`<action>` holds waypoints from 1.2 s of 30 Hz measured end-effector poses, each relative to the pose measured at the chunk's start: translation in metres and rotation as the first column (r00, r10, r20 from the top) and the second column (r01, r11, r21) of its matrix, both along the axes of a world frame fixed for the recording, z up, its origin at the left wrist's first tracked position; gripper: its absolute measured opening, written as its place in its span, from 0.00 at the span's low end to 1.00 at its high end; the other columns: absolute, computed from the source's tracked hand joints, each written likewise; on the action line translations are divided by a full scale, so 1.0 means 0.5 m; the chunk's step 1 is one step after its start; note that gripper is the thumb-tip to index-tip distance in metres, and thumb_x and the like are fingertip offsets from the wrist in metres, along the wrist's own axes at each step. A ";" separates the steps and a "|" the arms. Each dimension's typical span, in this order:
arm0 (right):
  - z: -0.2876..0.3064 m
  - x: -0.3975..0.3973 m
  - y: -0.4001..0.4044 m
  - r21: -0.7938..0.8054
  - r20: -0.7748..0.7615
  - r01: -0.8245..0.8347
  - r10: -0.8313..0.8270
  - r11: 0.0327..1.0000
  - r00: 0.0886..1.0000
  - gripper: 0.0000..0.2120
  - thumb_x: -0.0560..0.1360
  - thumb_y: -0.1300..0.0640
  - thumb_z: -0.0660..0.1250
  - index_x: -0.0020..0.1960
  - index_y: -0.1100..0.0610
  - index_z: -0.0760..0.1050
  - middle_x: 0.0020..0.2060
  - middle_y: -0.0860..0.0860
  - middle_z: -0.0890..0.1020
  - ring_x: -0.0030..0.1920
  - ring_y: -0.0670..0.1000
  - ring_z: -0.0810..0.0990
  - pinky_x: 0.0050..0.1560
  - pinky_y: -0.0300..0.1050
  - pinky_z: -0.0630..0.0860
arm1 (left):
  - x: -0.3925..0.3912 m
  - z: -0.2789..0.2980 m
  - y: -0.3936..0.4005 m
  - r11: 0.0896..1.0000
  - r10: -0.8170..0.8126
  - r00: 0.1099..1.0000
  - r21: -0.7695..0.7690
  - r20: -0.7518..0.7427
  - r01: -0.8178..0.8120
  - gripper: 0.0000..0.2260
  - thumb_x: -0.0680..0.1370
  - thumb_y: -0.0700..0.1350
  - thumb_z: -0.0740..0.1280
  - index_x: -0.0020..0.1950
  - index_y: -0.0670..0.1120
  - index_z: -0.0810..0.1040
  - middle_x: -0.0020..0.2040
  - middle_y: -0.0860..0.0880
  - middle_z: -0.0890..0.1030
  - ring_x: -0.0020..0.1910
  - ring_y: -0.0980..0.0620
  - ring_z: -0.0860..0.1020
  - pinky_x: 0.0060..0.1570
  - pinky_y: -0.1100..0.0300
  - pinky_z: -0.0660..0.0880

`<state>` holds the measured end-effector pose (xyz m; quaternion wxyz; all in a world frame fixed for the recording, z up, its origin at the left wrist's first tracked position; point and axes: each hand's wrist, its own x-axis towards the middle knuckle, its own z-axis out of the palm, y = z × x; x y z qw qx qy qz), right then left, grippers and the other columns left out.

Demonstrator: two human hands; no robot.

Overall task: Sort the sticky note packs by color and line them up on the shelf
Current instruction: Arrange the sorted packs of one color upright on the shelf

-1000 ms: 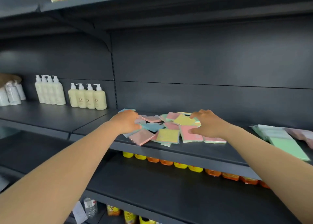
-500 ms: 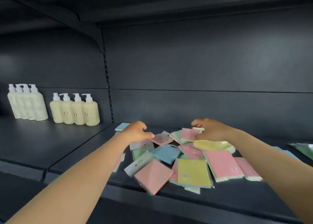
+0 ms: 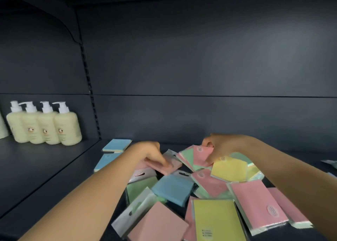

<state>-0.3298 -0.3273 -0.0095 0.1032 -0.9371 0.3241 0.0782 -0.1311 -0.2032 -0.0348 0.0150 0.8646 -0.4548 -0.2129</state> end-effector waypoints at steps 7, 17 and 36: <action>-0.004 -0.001 -0.011 0.133 0.113 0.038 -0.053 0.990 0.992 0.23 0.60 0.47 0.79 0.48 0.46 0.69 0.47 0.49 0.81 0.35 0.47 0.77 0.35 0.40 0.71 | 0.027 -0.001 -0.012 0.936 0.146 0.925 -0.253 -0.350 -0.243 0.18 0.66 0.46 0.77 0.50 0.41 0.76 0.45 0.46 0.77 0.44 0.48 0.75 0.44 0.60 0.69; 0.004 0.021 0.012 0.316 0.471 0.134 -0.278 0.939 0.837 0.28 0.63 0.63 0.78 0.58 0.51 0.73 0.53 0.47 0.77 0.48 0.47 0.78 0.43 0.37 0.73 | 0.087 -0.007 0.076 0.577 0.103 0.713 -0.543 -0.693 -0.611 0.05 0.74 0.35 0.68 0.48 0.42 0.76 0.53 0.40 0.81 0.51 0.43 0.78 0.49 0.54 0.74; -0.043 0.089 0.218 0.277 0.571 0.212 -0.338 0.937 0.748 0.04 0.70 0.57 0.72 0.40 0.53 0.77 0.30 0.48 0.78 0.23 0.42 0.73 0.25 0.35 0.70 | 0.232 -0.035 0.355 0.349 -0.215 0.455 -0.503 -0.864 -0.790 0.06 0.77 0.34 0.65 0.51 0.41 0.78 0.48 0.44 0.82 0.48 0.48 0.80 0.45 0.56 0.75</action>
